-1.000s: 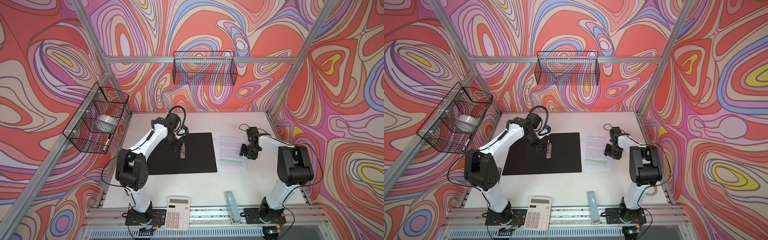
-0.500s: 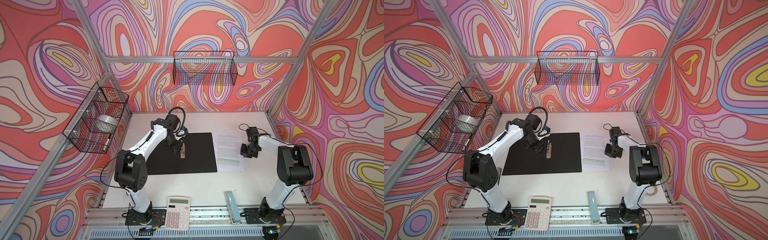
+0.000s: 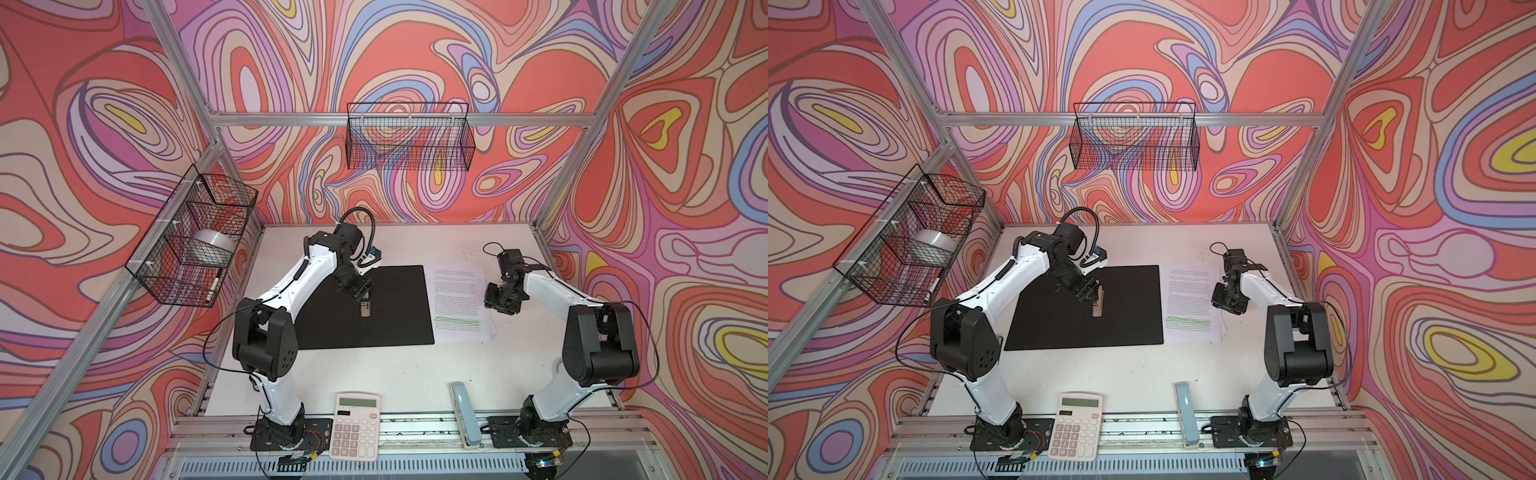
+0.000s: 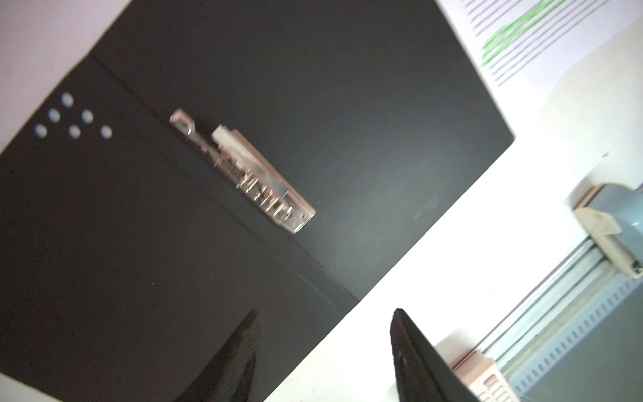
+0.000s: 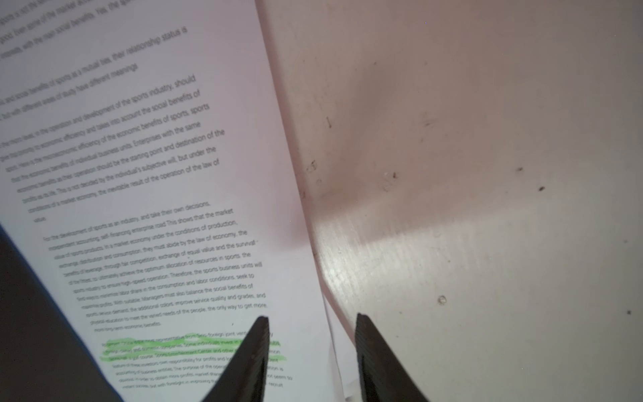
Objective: Put the files into the folder
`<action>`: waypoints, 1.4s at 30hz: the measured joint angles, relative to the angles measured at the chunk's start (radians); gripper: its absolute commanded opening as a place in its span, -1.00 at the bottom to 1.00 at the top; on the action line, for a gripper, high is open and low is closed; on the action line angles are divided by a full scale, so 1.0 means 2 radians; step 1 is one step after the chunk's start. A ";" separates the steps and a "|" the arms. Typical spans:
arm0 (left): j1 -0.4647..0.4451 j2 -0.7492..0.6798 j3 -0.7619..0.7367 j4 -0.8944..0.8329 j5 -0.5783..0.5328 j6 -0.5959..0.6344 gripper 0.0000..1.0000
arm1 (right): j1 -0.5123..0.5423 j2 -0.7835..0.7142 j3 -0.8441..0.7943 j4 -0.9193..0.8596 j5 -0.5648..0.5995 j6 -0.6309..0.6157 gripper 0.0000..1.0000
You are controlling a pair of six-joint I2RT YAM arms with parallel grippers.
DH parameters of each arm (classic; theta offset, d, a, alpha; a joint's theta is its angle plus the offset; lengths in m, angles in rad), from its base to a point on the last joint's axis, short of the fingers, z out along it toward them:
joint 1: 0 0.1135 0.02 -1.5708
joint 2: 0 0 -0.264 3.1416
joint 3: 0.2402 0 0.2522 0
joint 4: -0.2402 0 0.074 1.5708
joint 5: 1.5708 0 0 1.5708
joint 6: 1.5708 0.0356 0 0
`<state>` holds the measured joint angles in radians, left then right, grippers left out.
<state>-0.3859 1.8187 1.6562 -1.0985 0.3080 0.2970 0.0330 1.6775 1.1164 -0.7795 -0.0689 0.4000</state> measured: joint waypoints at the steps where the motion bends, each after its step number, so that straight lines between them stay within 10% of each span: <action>1: -0.015 0.014 0.024 -0.001 0.006 -0.007 0.22 | 0.000 -0.001 0.000 -0.001 -0.007 0.003 -0.08; 16: -0.159 0.307 0.326 0.001 0.066 -0.145 0.35 | -0.050 -0.059 -0.064 -0.006 -0.083 0.034 0.01; 42: -0.175 0.369 0.339 0.014 0.084 -0.162 0.37 | -0.079 -0.046 -0.112 0.039 -0.113 0.013 0.01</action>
<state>-0.7353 2.5568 2.3348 -1.0710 0.4751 -0.0277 -0.1242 1.5856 0.8921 -0.7010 -0.2958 0.4255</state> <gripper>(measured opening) 0.686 0.506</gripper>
